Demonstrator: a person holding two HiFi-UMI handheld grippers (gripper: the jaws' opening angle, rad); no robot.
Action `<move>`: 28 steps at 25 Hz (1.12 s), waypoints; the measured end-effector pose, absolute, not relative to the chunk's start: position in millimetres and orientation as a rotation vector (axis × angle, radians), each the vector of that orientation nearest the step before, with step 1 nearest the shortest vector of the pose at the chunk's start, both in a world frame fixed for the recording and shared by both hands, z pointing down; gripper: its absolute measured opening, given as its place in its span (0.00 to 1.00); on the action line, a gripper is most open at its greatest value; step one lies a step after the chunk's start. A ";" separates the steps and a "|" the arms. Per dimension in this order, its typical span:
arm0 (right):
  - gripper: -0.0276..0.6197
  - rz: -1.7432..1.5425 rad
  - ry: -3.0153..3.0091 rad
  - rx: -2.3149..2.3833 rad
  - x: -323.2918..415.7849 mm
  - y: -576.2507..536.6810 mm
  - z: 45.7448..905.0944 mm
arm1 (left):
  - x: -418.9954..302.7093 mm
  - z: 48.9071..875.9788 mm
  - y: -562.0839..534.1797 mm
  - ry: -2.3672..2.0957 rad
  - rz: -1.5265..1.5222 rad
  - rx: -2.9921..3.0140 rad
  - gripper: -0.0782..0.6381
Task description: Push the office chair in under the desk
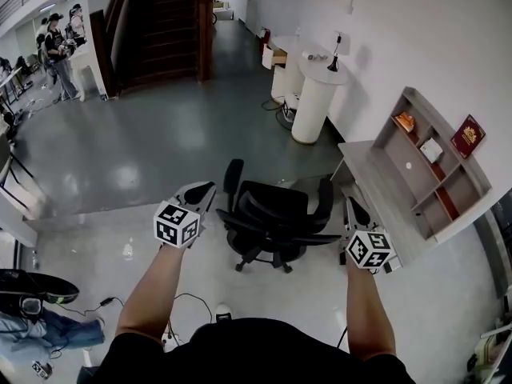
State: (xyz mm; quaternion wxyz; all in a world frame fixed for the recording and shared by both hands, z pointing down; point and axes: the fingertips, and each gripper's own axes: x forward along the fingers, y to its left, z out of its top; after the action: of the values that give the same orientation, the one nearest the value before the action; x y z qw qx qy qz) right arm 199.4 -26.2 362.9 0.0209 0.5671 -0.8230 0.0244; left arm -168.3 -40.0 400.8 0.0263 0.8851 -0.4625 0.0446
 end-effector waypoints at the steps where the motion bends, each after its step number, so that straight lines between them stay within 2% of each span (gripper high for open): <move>1: 0.06 0.078 -2.542 1.772 196.6 -32.1 362.9 | -170.6 402.8 -50.4 -1.411 0.142 2.739 0.13; 14: 0.06 0.062 -2.419 1.918 168.3 -97.2 358.9 | -191.9 419.3 -156.9 -1.226 0.138 2.806 0.13; 28: 0.06 0.080 -2.511 1.871 221.7 -137.6 358.6 | -149.4 403.2 -181.1 -1.339 0.147 2.783 0.13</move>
State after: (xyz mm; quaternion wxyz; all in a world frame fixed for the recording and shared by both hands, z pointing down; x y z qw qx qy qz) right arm 221.7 -137.6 358.6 0.0043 0.5973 -0.8016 0.0257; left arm -149.4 -181.1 403.2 0.0252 0.8998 -0.4329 0.0477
